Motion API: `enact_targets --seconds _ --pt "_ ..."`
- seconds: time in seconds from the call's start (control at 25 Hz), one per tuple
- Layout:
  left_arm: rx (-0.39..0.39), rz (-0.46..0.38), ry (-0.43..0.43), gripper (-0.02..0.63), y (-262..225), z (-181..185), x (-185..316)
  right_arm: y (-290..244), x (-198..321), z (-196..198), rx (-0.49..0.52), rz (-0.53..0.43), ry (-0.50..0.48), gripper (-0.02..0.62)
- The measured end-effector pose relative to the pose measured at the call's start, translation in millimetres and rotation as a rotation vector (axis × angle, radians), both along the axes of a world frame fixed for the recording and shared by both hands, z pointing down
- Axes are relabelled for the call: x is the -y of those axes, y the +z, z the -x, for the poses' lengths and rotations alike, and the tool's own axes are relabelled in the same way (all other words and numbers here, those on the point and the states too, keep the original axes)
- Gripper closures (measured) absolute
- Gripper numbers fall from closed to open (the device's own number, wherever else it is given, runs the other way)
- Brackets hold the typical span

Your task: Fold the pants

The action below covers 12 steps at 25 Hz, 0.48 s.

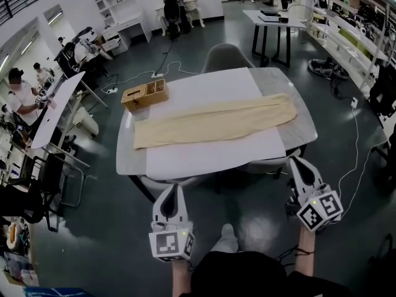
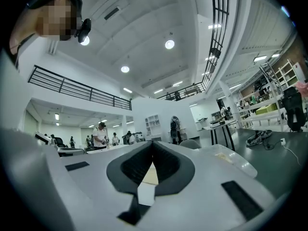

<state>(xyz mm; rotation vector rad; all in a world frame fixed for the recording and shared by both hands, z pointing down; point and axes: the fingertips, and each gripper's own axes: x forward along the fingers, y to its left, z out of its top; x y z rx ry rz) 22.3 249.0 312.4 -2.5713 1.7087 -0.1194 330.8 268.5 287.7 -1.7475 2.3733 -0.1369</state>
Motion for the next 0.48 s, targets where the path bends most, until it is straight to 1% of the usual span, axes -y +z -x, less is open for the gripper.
enact_targets --seconds 0.24,0.48 --pt "-0.014 0.005 0.027 0.598 0 0 54 1 45 3 0.000 0.008 0.028 0.581" --pt "-0.022 -0.009 0.064 0.598 1 -7 102 3 82 -3 -0.011 0.016 0.071 0.581"
